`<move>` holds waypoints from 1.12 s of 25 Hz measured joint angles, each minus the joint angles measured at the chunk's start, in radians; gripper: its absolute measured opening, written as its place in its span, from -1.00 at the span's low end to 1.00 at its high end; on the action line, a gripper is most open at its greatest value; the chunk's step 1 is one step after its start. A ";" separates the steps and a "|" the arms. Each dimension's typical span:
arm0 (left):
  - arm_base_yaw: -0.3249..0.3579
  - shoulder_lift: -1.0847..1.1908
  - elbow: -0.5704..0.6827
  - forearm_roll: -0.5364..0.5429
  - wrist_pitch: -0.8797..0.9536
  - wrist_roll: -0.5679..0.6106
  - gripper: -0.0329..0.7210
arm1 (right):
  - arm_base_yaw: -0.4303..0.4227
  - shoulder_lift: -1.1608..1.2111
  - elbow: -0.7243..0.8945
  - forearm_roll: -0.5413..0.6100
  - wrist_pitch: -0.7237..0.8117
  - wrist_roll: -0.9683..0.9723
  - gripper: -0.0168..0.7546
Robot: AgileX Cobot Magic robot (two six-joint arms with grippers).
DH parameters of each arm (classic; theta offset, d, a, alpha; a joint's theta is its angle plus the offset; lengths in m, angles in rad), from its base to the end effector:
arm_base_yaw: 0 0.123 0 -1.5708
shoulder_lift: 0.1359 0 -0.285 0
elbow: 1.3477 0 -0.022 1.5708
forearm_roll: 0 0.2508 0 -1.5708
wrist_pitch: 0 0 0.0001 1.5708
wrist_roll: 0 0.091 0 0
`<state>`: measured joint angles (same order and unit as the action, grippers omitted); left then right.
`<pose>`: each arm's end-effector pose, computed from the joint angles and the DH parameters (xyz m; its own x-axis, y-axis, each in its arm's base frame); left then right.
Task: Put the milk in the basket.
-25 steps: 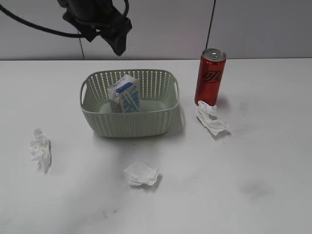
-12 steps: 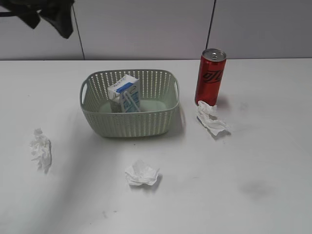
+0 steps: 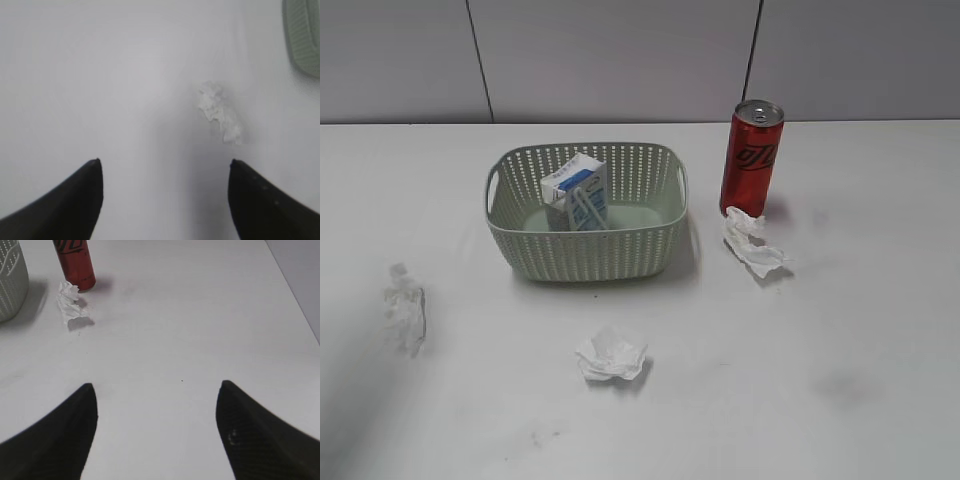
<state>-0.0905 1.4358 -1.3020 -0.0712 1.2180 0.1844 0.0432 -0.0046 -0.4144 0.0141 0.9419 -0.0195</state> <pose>0.2775 -0.0313 0.3317 -0.9197 0.2428 -0.3085 0.2599 0.9655 -0.0148 0.0085 0.0014 0.2627 -0.4210 -0.0294 -0.9066 -0.0582 0.9983 -0.0054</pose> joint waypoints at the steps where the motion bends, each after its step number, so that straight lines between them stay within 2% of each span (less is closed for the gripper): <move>1: 0.014 -0.052 0.043 -0.001 0.000 -0.005 0.66 | 0.000 0.000 0.000 0.000 0.000 0.000 0.57; 7: 0.027 -0.322 0.209 -0.002 0.001 -0.045 0.65 | 0.000 0.000 0.000 0.000 0.000 0.000 0.57; 13: 0.027 -0.608 0.314 -0.002 0.003 -0.087 0.65 | 0.000 0.000 0.000 0.000 0.000 0.000 0.57; 28: 0.027 -1.284 0.610 0.006 0.005 -0.091 0.66 | 0.000 0.000 0.000 0.000 0.000 0.000 0.57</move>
<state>-0.0634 0.1517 -0.6922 -0.0650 1.2229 0.0936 0.0432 -0.0046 -0.4144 0.0141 0.9419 -0.0195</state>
